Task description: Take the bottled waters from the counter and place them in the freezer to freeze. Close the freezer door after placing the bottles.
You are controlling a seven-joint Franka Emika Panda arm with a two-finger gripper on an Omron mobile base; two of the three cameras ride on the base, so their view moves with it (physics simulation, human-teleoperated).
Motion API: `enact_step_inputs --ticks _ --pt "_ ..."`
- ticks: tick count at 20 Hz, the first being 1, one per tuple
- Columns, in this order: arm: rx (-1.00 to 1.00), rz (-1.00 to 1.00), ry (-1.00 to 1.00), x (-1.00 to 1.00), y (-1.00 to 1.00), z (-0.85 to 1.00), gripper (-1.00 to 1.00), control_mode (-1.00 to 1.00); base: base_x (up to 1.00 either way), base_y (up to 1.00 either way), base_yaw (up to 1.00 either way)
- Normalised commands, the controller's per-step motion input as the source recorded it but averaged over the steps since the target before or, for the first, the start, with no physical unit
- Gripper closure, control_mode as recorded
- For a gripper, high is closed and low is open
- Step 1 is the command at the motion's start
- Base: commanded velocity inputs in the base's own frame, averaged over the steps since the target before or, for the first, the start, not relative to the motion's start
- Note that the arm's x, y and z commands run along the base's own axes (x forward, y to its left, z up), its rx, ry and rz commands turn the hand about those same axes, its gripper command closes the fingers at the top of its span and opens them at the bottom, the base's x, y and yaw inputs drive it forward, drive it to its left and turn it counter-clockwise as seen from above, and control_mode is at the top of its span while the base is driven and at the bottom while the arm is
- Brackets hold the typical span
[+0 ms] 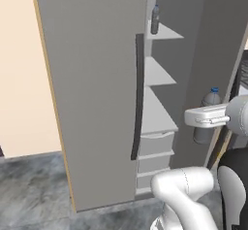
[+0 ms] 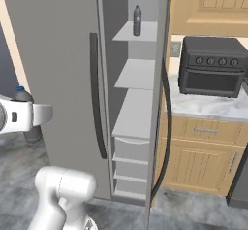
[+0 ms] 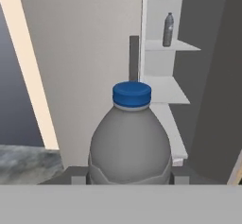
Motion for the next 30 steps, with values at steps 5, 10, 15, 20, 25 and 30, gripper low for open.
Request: enact_step_inputs --ticks 5,10,15,20,25,30 --pt "0.00 0.00 0.00 0.00 0.00 0.00 1.00 1.00 0.39 0.07 0.00" --pt "0.00 0.00 0.00 0.00 0.00 0.00 1.00 1.00 0.43 0.01 0.00" --pt "0.00 0.00 0.00 0.00 0.00 0.00 1.00 1.00 0.52 0.00 0.00" --pt "0.00 0.00 0.00 0.00 0.00 0.00 1.00 1.00 0.56 0.00 0.00" --pt "0.00 0.00 0.00 0.00 0.00 0.00 1.00 1.00 0.45 0.00 0.00" --pt "0.00 0.00 0.00 0.00 0.00 0.00 1.00 1.00 0.15 0.00 0.00"
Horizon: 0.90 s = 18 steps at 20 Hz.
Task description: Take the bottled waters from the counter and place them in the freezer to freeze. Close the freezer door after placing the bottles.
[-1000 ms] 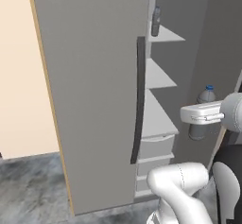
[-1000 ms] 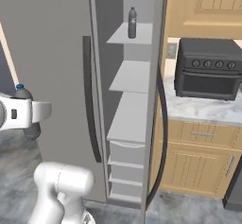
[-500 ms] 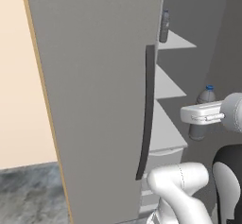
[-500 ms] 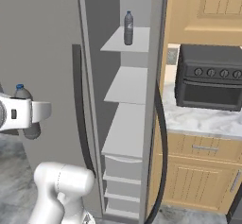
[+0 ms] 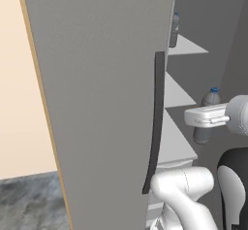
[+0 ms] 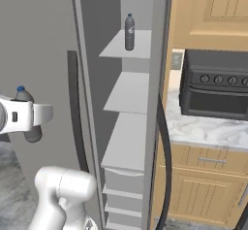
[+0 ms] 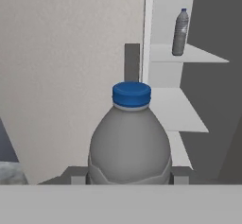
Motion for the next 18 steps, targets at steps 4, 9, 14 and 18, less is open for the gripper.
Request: enact_step_inputs --ticks 4,9,14,18 --pt "0.00 0.00 0.00 0.00 0.00 0.00 1.00 1.00 0.00 -0.01 -0.01" --pt "0.00 0.00 0.00 0.00 0.00 0.00 1.00 1.00 0.00 -0.11 -0.02" --pt "0.00 0.00 0.00 0.00 0.00 0.00 1.00 1.00 0.00 -0.18 -0.08" --pt "0.00 0.00 0.00 0.00 0.00 0.00 1.00 1.00 0.00 -0.27 -0.11"
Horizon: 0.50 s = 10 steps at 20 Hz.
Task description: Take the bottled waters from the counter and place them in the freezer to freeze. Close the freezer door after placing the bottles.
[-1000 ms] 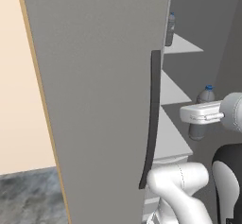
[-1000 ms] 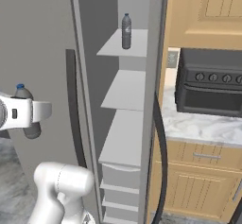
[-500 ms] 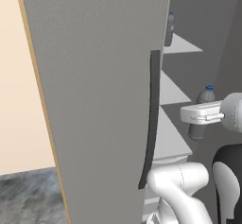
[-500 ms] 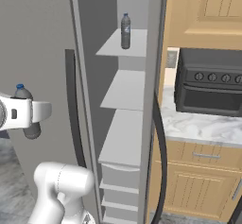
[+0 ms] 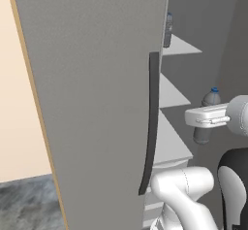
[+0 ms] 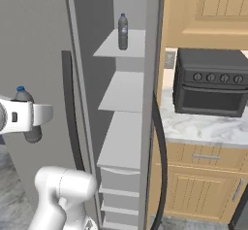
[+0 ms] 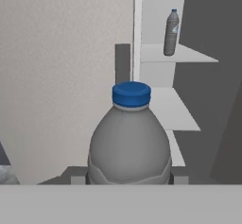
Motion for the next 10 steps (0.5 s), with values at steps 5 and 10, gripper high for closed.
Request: enact_step_inputs --ticks 5,10 --pt "0.00 0.00 0.00 0.00 0.00 0.00 1.00 1.00 0.10 -0.29 -0.08" --pt "0.00 0.00 0.00 0.00 0.00 0.00 1.00 1.00 0.27 -0.36 -0.01"
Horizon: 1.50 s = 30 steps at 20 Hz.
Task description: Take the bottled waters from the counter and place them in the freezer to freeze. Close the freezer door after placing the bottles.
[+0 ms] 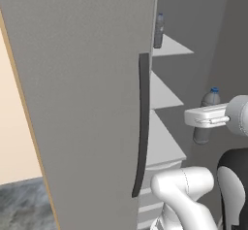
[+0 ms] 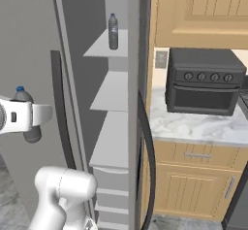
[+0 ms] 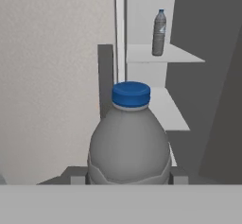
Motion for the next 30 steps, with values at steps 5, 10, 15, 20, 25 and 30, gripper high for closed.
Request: enact_step_inputs --ticks 5,10,15,20,25,30 --pt "0.00 0.00 0.00 0.00 0.00 0.00 1.00 1.00 0.28 -0.35 0.00" --pt "0.00 0.00 0.00 0.00 0.00 0.00 1.00 1.00 0.19 -0.24 0.00" --pt "0.00 0.00 0.00 0.00 0.00 0.00 1.00 1.00 0.13 -0.11 0.00" --pt "0.00 0.00 0.00 0.00 0.00 0.00 1.00 1.00 0.00 0.00 0.00" --pt "0.00 0.00 0.00 0.00 0.00 0.00 1.00 1.00 0.00 0.00 0.00" --pt "0.00 0.00 0.00 0.00 0.00 0.00 1.00 1.00 0.00 0.00 0.00"
